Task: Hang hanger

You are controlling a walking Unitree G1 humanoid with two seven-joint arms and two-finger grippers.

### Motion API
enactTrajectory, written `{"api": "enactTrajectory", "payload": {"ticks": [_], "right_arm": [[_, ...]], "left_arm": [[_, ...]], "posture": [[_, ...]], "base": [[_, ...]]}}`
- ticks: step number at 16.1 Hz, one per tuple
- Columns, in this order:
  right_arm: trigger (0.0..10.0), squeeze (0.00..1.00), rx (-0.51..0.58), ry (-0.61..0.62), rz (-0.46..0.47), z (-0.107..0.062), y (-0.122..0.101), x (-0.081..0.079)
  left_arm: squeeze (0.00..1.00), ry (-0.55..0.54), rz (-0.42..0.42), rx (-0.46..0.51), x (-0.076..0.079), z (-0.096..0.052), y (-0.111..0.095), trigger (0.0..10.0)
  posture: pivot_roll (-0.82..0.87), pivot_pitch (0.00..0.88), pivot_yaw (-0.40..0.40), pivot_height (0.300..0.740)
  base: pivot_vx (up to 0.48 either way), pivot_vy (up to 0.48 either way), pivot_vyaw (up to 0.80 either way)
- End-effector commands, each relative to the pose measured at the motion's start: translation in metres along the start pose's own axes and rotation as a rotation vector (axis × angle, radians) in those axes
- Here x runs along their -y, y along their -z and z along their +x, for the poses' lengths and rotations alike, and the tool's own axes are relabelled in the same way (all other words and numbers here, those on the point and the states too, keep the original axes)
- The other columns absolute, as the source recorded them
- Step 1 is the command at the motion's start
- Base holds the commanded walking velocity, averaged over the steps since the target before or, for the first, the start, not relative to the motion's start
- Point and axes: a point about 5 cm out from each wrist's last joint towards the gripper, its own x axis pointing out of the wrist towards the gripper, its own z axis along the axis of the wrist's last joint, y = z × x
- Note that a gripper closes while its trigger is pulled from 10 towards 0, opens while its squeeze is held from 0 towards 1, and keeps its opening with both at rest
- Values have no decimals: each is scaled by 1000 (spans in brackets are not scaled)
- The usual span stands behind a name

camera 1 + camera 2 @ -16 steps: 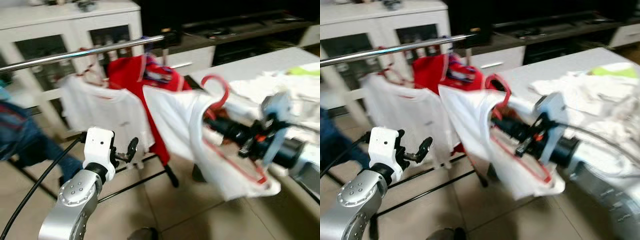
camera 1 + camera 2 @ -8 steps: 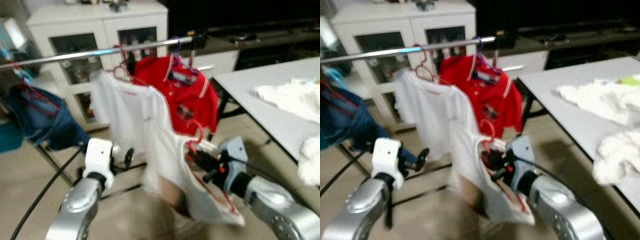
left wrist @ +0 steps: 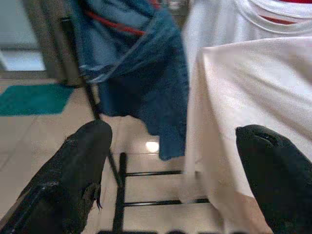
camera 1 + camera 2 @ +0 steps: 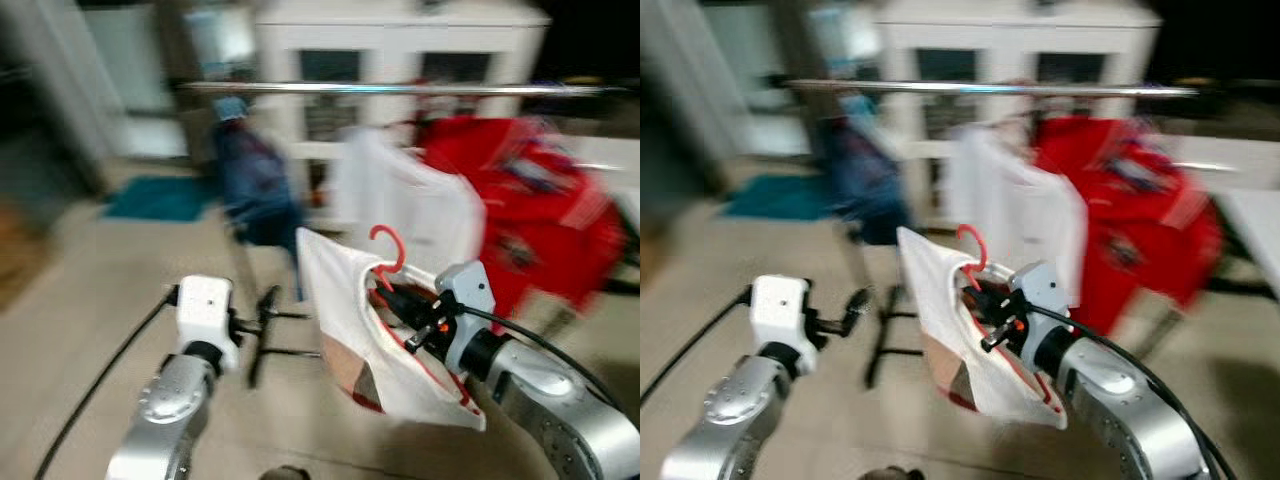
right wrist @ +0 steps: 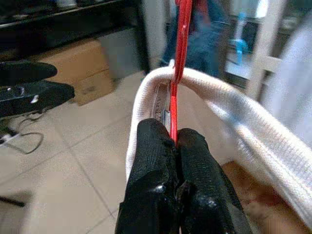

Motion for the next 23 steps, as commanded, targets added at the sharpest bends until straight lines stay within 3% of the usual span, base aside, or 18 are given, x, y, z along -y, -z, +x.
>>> {"api": "enactTrajectory", "payload": {"ticks": [1,4,5,7,11,12,13,15,20,21,22,23], "right_arm": [[10000,0,33,-9,-7,1,-7,0],[10000,0,50,6,34,5,-7,0],[10000,0,62,8,43,9,-8,-1],[10000,0,76,-26,17,10,-15,-5],[10000,0,103,-46,-4,18,-28,-5],[10000,0,99,-34,1,23,-30,-4],[10000,0,99,-34,1,23,-30,-4],[10000,0,90,6,36,34,-37,1],[10000,0,134,55,98,48,-53,3],[10000,0,190,94,158,55,-65,4],[10000,0,190,94,158,55,-65,4],[10000,0,223,90,169,58,-72,3]], "left_arm": [[0,0,-4,8,-3,0,-3,10000],[0,-5,-25,9,-4,3,-3,10000],[0,6,46,40,-3,5,-9,10000],[0,35,20,31,2,7,-7,10000],[0,22,48,44,-3,11,-11,10000],[0,75,101,40,1,14,-12,10000],[0,75,101,40,1,14,-12,10000],[0,224,208,20,12,12,-12,10000],[0,323,194,39,21,21,-18,10000],[0,434,159,54,39,24,-22,10000],[0,434,159,54,39,24,-22,10000],[0,476,79,41,45,26,-24,10000]], "posture": [[-62,0,45,740],[-57,0,45,740],[-59,0,41,740],[-63,0,58,740],[-51,0,42,740],[-47,0,47,740],[-47,0,47,740],[-44,0,55,740],[-56,0,69,740],[-58,0,69,740],[-58,0,69,740],[-61,0,55,740]], "base": [[0,0,800],[0,480,0],[0,0,0],[0,-480,0],[0,0,0],[0,0,0],[0,0,0],[0,0,0],[0,0,0],[0,0,0],[0,0,0],[0,0,0]]}}
